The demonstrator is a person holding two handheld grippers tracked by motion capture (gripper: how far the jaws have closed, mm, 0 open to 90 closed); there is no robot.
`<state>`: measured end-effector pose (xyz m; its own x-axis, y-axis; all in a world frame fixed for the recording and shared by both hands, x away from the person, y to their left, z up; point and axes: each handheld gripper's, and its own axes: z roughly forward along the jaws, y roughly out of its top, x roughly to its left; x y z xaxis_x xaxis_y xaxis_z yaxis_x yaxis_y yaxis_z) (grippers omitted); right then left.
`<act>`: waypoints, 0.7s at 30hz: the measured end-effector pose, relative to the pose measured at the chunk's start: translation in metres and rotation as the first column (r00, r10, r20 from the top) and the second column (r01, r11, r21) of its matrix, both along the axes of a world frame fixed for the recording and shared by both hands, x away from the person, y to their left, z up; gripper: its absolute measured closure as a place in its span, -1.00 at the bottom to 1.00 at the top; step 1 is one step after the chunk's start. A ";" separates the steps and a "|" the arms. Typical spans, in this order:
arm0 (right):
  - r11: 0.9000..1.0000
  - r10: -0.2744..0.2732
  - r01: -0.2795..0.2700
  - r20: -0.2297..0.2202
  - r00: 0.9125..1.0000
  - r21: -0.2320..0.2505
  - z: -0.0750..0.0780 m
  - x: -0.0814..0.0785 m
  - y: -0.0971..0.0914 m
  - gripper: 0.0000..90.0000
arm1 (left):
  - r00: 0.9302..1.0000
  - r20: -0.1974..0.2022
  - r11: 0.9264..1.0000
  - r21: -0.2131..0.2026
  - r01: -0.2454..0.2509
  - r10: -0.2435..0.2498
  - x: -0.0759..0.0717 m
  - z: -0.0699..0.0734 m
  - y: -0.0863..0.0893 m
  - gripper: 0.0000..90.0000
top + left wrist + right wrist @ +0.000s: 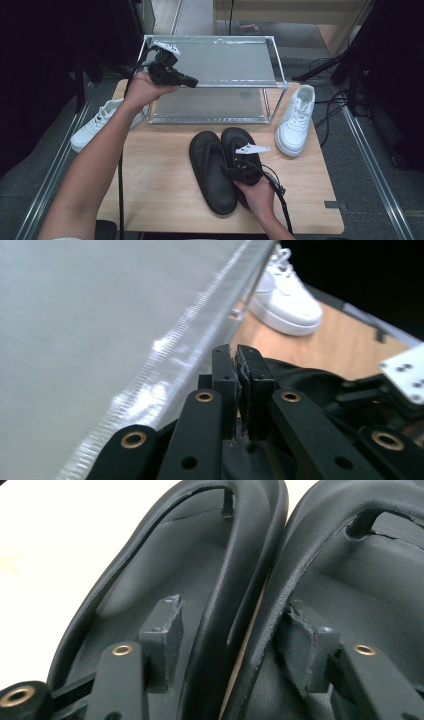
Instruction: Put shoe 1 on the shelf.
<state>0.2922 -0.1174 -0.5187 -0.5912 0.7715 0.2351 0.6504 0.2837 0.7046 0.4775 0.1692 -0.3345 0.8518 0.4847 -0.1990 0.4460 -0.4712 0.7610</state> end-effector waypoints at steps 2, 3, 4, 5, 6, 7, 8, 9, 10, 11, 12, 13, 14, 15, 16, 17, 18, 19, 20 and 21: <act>1.000 -0.012 0.012 0.006 1.000 -0.003 0.000 0.001 0.001 0.14 | 1.000 -0.004 1.000 0.002 -0.002 0.002 0.007 -0.001 0.000 0.95; 1.000 -0.017 0.017 0.008 1.000 -0.005 0.000 0.001 0.001 0.17 | 1.000 -0.001 1.000 0.000 0.002 -0.002 0.010 -0.003 -0.001 0.95; 1.000 -0.016 0.016 0.006 1.000 -0.004 0.000 0.002 0.001 0.19 | 1.000 -0.008 1.000 0.013 -0.003 0.004 0.014 -0.005 -0.001 0.96; 1.000 -0.016 0.017 0.003 1.000 -0.002 0.000 0.002 0.000 0.20 | 1.000 -0.016 1.000 0.028 -0.004 0.004 0.018 -0.008 -0.002 0.96; 1.000 -0.017 0.017 0.002 1.000 -0.001 0.000 0.002 0.000 0.22 | 1.000 -0.023 0.999 0.034 -0.006 0.007 0.022 -0.009 -0.003 0.96; 1.000 -0.015 0.015 0.005 1.000 -0.004 0.000 0.002 0.001 0.22 | 1.000 -0.031 0.999 0.031 -0.004 0.005 0.026 -0.011 -0.003 0.96; 1.000 -0.014 0.014 0.008 1.000 -0.007 0.000 0.003 0.001 0.24 | 0.999 -0.036 0.999 0.034 -0.010 0.011 0.028 -0.012 -0.004 0.96; 1.000 -0.014 0.014 0.005 1.000 -0.008 0.000 0.003 0.001 0.25 | 0.999 -0.041 0.999 0.037 -0.006 0.008 0.030 -0.013 -0.005 0.96; 1.000 -0.013 0.013 0.002 1.000 -0.010 0.001 0.003 0.001 0.27 | 0.999 -0.041 0.999 0.048 -0.004 0.006 0.032 -0.015 -0.006 0.95; 1.000 -0.014 0.014 -0.002 1.000 -0.012 0.001 0.004 0.001 0.28 | 0.999 -0.039 0.998 0.060 -0.015 0.017 0.033 -0.015 -0.006 0.95; 1.000 -0.012 0.012 -0.006 1.000 -0.011 0.001 0.004 0.001 0.30 | 0.999 -0.049 0.999 0.049 -0.017 0.020 0.034 -0.016 -0.006 0.95; 1.000 -0.010 0.010 -0.006 1.000 -0.012 0.001 0.004 0.001 0.32 | 0.999 -0.048 0.999 0.044 -0.017 0.019 0.034 -0.017 -0.006 0.96; 1.000 -0.012 0.012 -0.008 1.000 -0.011 0.001 0.004 0.001 0.37 | 0.999 -0.048 0.999 0.043 -0.018 0.020 0.035 -0.017 -0.006 0.96; 1.000 -0.015 0.014 -0.011 1.000 -0.010 0.001 0.004 0.001 0.42 | 0.999 -0.045 0.999 0.045 -0.019 0.021 0.034 -0.017 -0.006 0.96; 1.000 -0.021 0.020 -0.014 1.000 -0.008 0.001 0.004 0.000 0.47 | 0.999 -0.038 0.999 0.049 -0.017 0.019 0.034 -0.017 -0.006 0.96; 1.000 -0.022 0.022 -0.015 1.000 -0.008 0.001 0.005 0.000 0.49 | 0.999 -0.042 0.999 0.049 -0.019 0.021 0.034 -0.018 -0.006 0.96; 1.000 -0.026 0.026 -0.020 0.999 0.000 0.001 0.005 -0.001 0.50 | 0.998 -0.050 0.999 0.043 -0.022 0.024 0.034 -0.018 -0.006 0.96; 1.000 -0.026 0.026 -0.022 0.999 0.005 0.001 0.006 -0.002 0.51 | 0.998 -0.051 0.999 0.042 -0.020 0.022 0.035 -0.018 -0.005 0.96; 1.000 -0.029 0.030 -0.035 0.999 0.009 0.002 0.006 -0.002 0.53 | 0.999 -0.048 0.999 0.042 -0.018 0.020 0.034 -0.018 -0.005 0.96; 0.999 -0.033 0.034 -0.035 0.999 0.008 0.002 0.006 -0.003 0.56 | 0.999 -0.050 0.999 0.038 -0.017 0.019 0.034 -0.019 -0.005 0.96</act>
